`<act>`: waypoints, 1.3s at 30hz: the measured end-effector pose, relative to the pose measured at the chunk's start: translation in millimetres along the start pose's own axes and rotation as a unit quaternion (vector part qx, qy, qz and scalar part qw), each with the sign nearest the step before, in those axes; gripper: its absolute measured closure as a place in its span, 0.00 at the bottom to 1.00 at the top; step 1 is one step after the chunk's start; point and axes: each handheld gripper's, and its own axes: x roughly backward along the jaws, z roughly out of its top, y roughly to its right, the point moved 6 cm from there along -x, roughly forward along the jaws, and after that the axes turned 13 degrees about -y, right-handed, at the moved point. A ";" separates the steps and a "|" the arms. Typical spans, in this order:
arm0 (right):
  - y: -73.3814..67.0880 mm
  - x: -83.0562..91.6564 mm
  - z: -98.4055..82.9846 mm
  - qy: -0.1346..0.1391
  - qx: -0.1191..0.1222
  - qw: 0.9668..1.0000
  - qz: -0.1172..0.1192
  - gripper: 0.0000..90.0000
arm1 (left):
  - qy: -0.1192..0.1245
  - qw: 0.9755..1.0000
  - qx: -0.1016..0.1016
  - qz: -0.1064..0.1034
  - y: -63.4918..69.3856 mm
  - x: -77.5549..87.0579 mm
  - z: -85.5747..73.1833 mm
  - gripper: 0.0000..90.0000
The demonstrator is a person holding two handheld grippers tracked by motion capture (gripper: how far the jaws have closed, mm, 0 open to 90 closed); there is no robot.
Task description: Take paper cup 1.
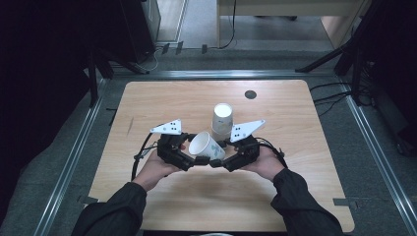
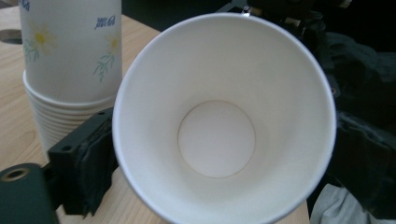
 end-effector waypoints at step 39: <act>7.0 0.0 -8.4 -0.024 -0.017 1.000 -0.008 0.34 | 0.018 0.999 -0.003 0.029 -7.7 29.5 5.0 0.26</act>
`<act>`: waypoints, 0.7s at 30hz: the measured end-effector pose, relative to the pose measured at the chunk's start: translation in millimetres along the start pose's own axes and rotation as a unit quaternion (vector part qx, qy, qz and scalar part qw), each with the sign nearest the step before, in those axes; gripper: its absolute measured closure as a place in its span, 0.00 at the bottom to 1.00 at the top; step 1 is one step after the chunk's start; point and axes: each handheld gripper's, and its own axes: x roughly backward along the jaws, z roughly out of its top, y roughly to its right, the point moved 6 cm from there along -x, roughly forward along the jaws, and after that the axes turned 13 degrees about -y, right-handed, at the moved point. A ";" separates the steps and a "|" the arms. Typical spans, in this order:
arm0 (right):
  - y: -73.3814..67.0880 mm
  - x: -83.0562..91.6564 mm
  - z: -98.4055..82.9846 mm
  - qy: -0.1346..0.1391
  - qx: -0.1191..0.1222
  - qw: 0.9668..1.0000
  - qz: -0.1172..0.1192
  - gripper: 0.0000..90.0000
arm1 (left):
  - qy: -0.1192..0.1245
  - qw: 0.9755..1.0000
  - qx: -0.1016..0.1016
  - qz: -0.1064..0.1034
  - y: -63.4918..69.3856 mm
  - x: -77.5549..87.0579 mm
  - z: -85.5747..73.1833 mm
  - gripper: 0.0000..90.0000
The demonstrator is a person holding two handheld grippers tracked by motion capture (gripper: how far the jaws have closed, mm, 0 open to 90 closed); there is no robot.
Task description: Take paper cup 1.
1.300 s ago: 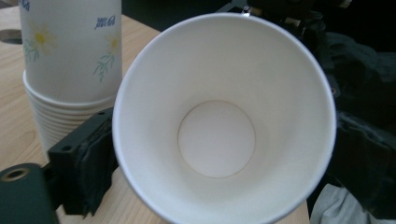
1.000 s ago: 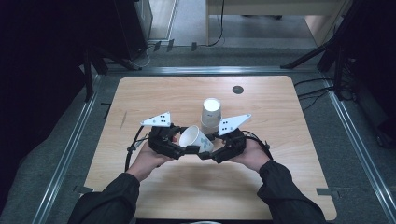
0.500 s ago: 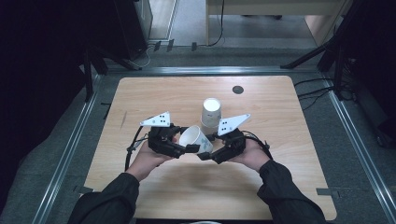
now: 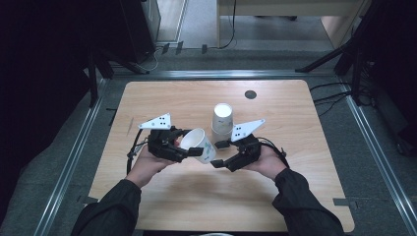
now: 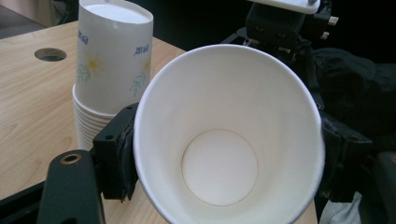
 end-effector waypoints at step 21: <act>5.4 11.8 -12.0 -0.004 -0.015 1.000 -0.014 0.34 | -0.043 0.996 0.011 0.079 -29.1 37.2 -6.2 0.26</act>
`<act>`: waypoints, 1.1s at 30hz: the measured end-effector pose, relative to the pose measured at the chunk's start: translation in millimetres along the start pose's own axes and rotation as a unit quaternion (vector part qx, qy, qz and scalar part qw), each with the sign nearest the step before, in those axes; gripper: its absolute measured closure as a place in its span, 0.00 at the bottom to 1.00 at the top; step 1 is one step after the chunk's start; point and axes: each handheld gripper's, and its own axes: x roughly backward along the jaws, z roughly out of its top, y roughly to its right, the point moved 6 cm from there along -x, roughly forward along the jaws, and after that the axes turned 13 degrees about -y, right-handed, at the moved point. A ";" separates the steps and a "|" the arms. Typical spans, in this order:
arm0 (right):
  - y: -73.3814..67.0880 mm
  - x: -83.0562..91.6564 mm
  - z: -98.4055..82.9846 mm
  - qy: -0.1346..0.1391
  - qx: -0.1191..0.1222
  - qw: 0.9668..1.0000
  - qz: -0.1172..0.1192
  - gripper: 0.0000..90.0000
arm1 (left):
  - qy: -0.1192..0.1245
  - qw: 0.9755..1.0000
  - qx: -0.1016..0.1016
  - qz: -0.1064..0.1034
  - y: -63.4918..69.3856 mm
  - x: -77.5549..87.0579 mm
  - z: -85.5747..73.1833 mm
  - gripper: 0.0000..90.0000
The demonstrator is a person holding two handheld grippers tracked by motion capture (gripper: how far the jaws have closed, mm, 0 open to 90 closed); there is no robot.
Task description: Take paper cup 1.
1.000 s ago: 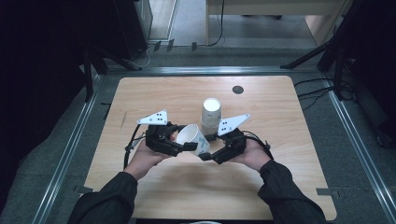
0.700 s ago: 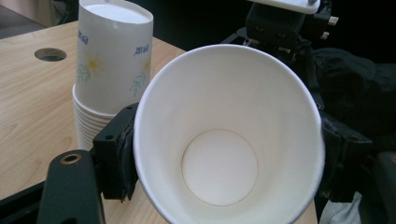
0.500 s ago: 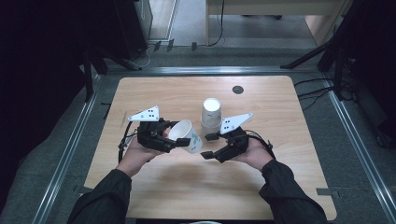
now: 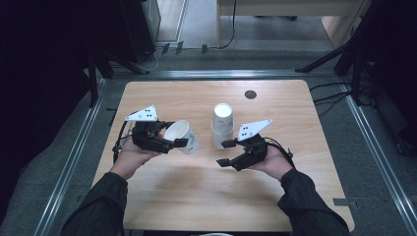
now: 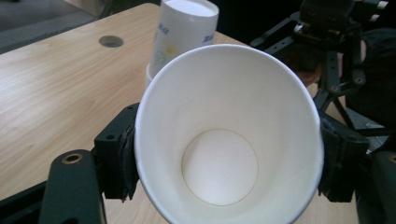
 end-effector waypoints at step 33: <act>10.8 13.7 -18.0 0.000 -0.027 0.999 -0.030 0.36 | -0.075 0.982 0.089 0.146 -73.0 6.4 -42.0 0.26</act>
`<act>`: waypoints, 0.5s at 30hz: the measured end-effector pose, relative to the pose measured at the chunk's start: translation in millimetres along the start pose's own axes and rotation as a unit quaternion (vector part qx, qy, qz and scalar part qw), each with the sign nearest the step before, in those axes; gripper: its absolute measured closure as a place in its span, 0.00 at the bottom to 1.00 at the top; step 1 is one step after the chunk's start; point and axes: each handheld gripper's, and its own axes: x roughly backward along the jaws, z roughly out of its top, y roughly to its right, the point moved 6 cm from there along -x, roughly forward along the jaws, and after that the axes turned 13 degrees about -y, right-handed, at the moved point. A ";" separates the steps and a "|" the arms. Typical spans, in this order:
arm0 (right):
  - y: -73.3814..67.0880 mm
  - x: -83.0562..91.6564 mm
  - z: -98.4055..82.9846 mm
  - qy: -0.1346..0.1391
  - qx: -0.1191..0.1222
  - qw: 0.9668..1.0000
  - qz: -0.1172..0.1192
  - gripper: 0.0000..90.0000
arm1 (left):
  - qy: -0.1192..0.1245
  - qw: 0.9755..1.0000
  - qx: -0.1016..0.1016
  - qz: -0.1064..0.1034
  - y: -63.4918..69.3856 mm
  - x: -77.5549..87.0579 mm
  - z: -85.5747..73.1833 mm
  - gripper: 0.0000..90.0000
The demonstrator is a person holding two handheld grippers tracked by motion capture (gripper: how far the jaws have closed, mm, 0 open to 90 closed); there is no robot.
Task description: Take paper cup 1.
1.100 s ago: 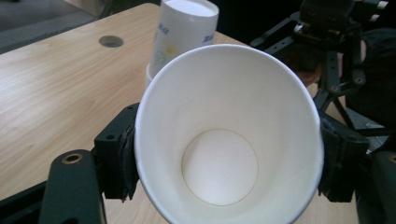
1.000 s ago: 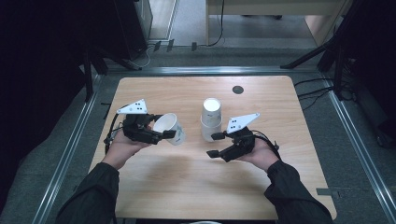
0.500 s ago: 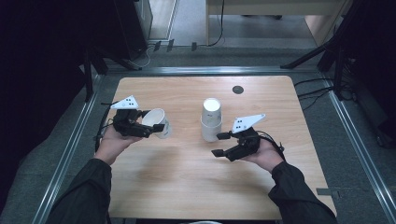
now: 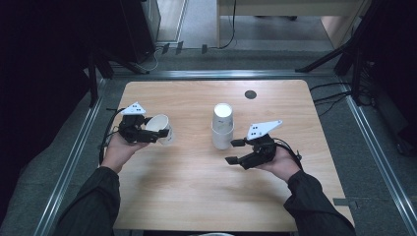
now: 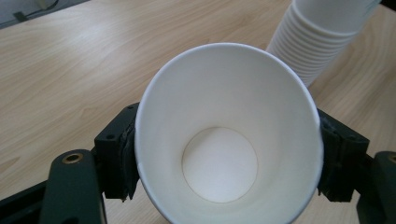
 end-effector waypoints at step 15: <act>6.9 2.5 -9.6 -0.002 -0.017 1.000 -0.010 0.37 | -0.001 1.000 0.011 0.004 -0.5 -17.6 -6.2 0.26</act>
